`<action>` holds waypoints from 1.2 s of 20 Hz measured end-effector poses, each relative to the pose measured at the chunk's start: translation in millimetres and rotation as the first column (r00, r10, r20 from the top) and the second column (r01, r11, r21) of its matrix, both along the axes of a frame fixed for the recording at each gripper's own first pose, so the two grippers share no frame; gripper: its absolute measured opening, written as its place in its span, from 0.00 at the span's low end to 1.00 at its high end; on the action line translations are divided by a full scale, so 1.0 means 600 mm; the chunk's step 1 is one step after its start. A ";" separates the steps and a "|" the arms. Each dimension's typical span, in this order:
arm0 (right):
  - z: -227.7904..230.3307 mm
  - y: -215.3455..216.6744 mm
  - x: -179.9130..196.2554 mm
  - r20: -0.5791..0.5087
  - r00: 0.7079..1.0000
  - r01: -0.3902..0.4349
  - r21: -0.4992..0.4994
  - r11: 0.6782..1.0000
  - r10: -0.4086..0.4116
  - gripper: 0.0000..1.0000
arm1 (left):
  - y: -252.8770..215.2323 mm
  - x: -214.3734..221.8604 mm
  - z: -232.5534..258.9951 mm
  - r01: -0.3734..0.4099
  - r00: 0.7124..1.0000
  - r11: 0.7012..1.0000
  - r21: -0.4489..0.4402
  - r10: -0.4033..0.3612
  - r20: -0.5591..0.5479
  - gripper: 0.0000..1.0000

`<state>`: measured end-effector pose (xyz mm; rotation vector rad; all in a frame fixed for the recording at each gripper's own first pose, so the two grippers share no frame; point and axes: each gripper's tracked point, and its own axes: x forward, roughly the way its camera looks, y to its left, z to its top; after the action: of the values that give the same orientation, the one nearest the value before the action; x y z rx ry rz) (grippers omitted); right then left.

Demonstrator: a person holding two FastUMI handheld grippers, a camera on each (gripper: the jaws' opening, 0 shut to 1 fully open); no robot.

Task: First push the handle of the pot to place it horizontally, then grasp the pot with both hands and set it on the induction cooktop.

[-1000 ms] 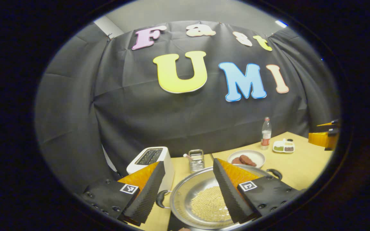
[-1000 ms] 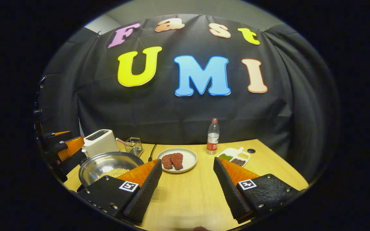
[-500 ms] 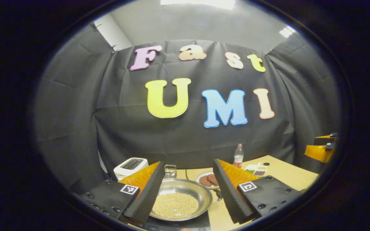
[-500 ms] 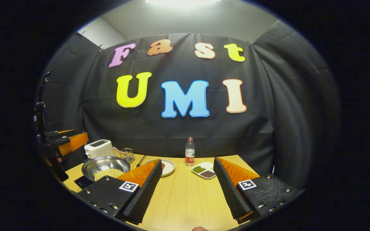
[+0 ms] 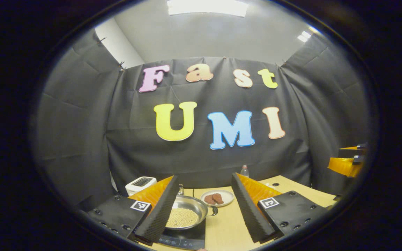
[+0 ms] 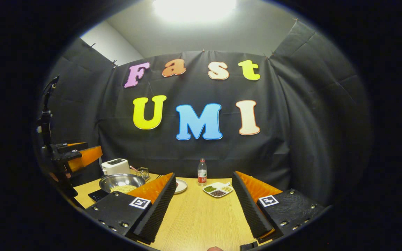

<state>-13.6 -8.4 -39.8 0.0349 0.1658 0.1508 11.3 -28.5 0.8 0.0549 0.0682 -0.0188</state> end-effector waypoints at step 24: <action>0.057 0.044 -0.042 0.095 0.993 0.064 0.008 0.998 -0.065 0.97 | 0.064 -0.063 0.035 0.008 0.998 1.000 -0.021 -0.007 0.060 0.97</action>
<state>-39.1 17.9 -5.7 0.0374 0.0688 0.0881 -26.3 9.7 21.7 0.0342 0.0076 -0.0251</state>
